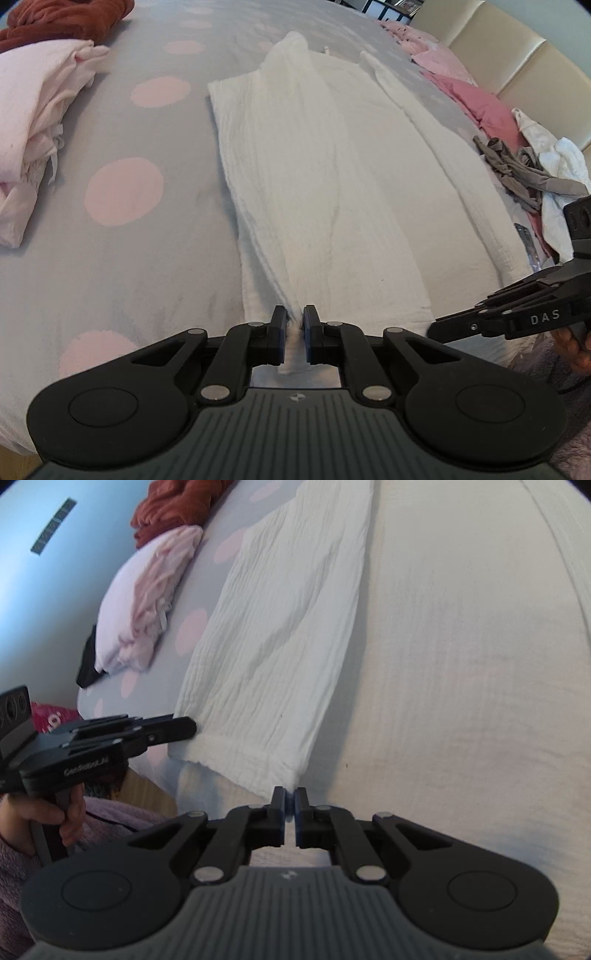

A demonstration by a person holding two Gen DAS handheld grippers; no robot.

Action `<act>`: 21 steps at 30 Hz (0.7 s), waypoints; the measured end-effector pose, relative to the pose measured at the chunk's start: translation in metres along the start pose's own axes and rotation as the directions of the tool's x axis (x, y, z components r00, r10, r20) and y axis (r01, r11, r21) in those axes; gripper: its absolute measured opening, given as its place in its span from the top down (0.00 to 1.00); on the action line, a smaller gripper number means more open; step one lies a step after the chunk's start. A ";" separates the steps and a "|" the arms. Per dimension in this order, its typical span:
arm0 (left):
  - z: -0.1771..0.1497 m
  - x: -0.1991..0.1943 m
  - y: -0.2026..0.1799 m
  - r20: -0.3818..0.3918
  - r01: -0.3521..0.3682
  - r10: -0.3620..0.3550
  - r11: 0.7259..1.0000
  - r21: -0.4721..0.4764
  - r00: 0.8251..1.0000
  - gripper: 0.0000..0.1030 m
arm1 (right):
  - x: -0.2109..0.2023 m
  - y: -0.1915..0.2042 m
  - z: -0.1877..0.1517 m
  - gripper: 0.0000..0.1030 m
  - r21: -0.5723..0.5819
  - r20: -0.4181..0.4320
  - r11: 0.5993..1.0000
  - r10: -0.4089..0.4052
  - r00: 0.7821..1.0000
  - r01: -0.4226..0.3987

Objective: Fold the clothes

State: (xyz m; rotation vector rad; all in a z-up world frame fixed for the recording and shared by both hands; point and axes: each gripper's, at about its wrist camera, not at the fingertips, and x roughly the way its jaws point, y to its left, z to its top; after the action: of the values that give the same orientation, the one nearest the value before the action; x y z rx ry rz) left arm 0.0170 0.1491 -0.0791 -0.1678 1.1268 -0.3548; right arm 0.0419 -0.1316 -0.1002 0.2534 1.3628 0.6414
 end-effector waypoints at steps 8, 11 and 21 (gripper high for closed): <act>-0.005 -0.013 -0.005 0.049 -0.065 0.063 0.998 0.028 0.997 0.63 | -0.003 0.000 0.005 0.86 -0.065 0.032 0.990 -0.122 0.992 0.124; 0.000 -0.026 -0.014 0.130 -0.110 0.101 0.992 0.059 0.986 0.62 | -0.015 0.003 0.012 0.85 -0.079 0.092 0.988 -0.127 0.988 0.134; 0.035 -0.001 -0.036 0.248 -0.201 0.163 0.971 0.133 0.955 0.79 | -0.023 0.017 0.036 0.73 -0.107 0.160 0.987 -0.103 0.982 0.121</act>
State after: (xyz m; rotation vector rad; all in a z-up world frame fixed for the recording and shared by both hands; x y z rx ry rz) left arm 0.0412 0.1145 -0.0520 0.0337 0.8668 -0.2494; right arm 0.0704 -0.1240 -0.0647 0.1286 1.1781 0.5920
